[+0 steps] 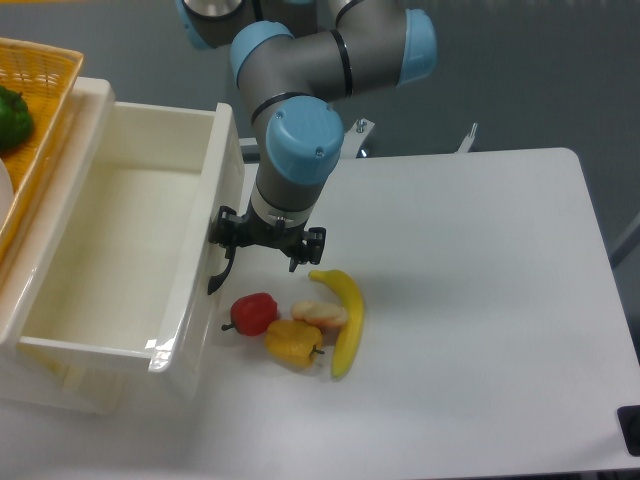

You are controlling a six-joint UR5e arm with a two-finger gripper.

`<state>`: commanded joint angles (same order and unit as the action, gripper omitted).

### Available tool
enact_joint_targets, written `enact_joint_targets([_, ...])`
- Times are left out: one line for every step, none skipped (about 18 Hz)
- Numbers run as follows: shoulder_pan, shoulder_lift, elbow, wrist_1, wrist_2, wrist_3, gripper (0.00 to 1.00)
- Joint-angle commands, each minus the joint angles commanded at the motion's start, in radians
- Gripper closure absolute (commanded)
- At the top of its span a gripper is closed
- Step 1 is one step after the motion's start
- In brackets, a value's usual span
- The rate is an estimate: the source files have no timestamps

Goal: Slide the top white drawer open

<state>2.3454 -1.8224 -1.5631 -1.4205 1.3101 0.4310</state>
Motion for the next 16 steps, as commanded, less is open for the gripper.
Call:
enact_joint_targets([0.002, 0.0, 0.0, 0.0, -0.014, 0.0, 0.0])
enact_joint_targets([0.008, 0.0, -0.002, 0.0, -0.032, -0.002, 0.0])
enact_joint_targets([0.018, 0.0, -0.002, -0.002, -0.05, -0.002, 0.0])
enact_joint_targets([0.021, 0.002, -0.002, -0.002, -0.061, -0.002, 0.0])
enact_joint_targets([0.023, 0.002, -0.002, -0.002, -0.063, -0.002, 0.0])
enact_joint_targets([0.026, 0.003, -0.002, -0.002, -0.066, -0.002, 0.0])
enact_joint_targets([0.029, 0.003, -0.002, -0.003, -0.072, -0.002, 0.0])
enact_joint_targets([0.032, 0.003, -0.002, -0.006, -0.087, -0.002, 0.0])
enact_joint_targets([0.038, 0.003, -0.002, -0.012, -0.101, -0.002, 0.0])
enact_joint_targets([0.044, 0.005, -0.002, -0.017, -0.11, -0.002, 0.0])
enact_joint_targets([0.045, 0.006, -0.002, -0.018, -0.11, -0.002, 0.0])
enact_joint_targets([0.045, 0.006, -0.002, -0.018, -0.112, -0.002, 0.0])
enact_joint_targets([0.043, 0.006, -0.002, -0.021, -0.112, -0.002, 0.0])
enact_joint_targets([0.043, 0.006, -0.002, -0.026, -0.112, -0.002, 0.0])
enact_joint_targets([0.045, 0.006, -0.002, -0.026, -0.112, -0.002, 0.0])
enact_joint_targets([0.045, 0.006, 0.0, -0.026, -0.112, 0.0, 0.0])
